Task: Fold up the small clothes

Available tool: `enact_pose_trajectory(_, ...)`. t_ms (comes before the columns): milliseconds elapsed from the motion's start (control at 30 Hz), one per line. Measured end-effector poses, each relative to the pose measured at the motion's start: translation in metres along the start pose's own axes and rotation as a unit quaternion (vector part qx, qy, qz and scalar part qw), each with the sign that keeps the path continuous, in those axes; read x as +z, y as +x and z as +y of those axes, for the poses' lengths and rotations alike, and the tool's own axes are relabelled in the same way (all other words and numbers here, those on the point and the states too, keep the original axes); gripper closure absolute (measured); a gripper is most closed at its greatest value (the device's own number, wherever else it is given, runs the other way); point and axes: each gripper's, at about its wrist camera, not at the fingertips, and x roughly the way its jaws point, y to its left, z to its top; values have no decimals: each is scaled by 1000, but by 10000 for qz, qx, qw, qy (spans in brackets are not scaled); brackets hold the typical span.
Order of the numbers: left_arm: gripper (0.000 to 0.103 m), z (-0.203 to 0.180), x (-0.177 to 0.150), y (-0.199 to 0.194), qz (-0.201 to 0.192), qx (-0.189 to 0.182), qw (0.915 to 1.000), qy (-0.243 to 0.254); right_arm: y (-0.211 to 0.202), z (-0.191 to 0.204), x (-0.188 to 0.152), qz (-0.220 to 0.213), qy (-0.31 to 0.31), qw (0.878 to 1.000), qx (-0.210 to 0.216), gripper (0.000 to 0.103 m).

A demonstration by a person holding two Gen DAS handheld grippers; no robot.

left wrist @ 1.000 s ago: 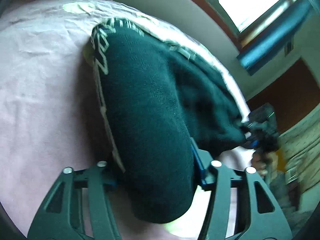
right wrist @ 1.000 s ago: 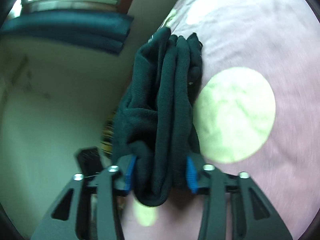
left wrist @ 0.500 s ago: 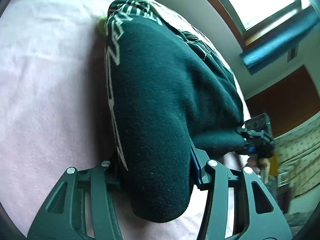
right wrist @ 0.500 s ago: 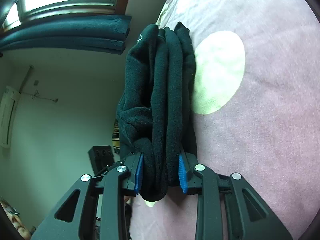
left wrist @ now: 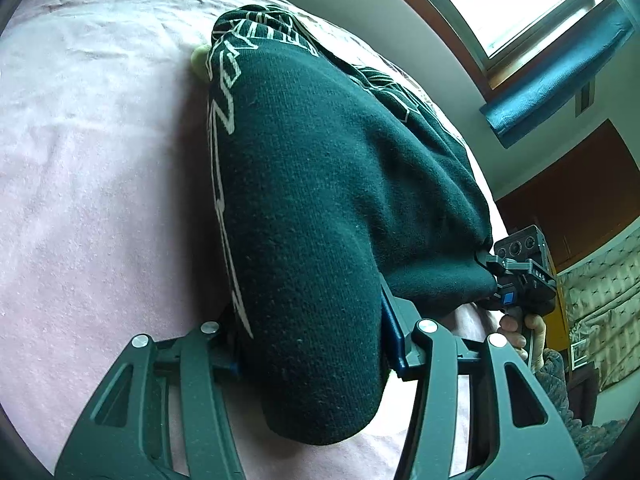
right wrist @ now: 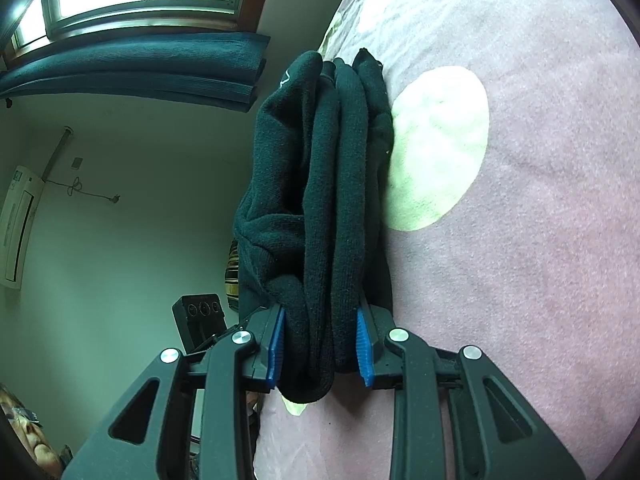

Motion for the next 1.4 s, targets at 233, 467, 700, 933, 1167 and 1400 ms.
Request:
enact_pose_trajectory(233,51,2,0,-1,-10,-20,10000,2,-2,-2,4,7,-25,10000,31,74)
enact_pose_trajectory(467,50,3,1,-2,-33,13,10000,43,-2,-2,6,11,-33,10000,34,74)
enact_pose_trajectory(700,33,-8,0,-6,-248,569,9972,427,-5,1,8,-50,-106,9999,8,66)
enact_pose_trajectory(933,17,-19,-12,-18,-504,1193,9908,401,-23,20,-10,-357,-356,9976,-476,43)
enact_pose_trajectory(1167,10,-37,-36,-34,-634,1778,9813,384,-28,50,-42,-458,-985,9752,-1931,20)
enact_pose_trajectory(1400,10,-64,-62,-47,-765,2367,9664,642,-16,69,-65,-488,-1357,9499,-2772,18)
